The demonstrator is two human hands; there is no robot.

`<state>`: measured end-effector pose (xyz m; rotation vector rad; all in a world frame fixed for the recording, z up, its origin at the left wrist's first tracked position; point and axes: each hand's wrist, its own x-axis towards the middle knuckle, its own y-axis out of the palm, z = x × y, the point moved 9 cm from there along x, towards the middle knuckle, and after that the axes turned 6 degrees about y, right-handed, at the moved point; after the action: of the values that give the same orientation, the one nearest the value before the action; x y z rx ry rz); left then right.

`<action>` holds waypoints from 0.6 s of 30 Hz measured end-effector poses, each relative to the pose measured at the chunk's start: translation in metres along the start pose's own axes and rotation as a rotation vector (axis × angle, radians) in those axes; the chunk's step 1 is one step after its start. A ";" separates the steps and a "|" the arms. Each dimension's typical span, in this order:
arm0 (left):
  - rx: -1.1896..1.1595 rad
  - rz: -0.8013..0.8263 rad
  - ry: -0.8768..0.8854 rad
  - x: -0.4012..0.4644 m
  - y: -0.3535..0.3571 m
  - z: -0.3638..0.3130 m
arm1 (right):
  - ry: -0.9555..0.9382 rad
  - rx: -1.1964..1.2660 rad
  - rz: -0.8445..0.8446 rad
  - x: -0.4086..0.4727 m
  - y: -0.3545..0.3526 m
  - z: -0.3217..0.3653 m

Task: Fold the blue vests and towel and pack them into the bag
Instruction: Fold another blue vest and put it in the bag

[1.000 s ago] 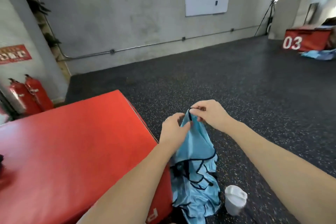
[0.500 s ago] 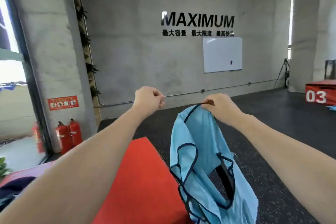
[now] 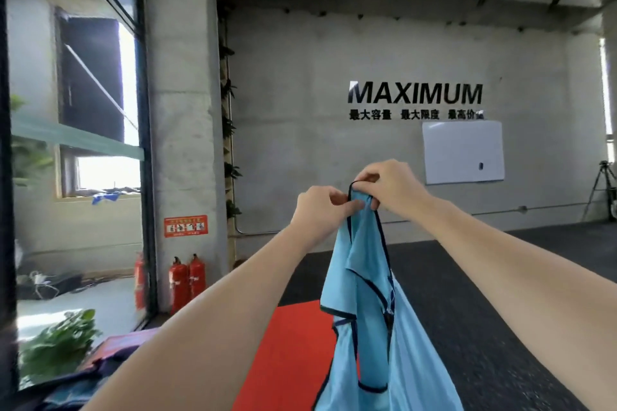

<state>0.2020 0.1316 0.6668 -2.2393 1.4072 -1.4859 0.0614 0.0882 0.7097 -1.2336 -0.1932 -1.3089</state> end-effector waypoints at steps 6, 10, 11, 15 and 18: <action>0.274 0.045 -0.041 -0.005 -0.061 0.011 | -0.086 -0.007 -0.047 0.012 0.005 0.056; 0.368 -0.090 -0.050 -0.009 -0.134 0.019 | -0.074 -0.108 0.015 0.013 0.027 0.060; 0.357 -0.113 -0.057 -0.010 -0.151 0.020 | -0.064 -0.106 0.027 0.012 0.033 0.060; 0.386 -0.206 -0.062 -0.013 -0.209 0.020 | 0.003 -0.039 0.051 0.011 0.057 0.058; 0.467 -0.296 -0.068 -0.017 -0.248 0.023 | 0.042 -0.004 0.094 0.014 0.073 0.058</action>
<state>0.3745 0.2758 0.7753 -2.2223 0.6356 -1.5948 0.1530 0.1073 0.7020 -1.2032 -0.1019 -1.2531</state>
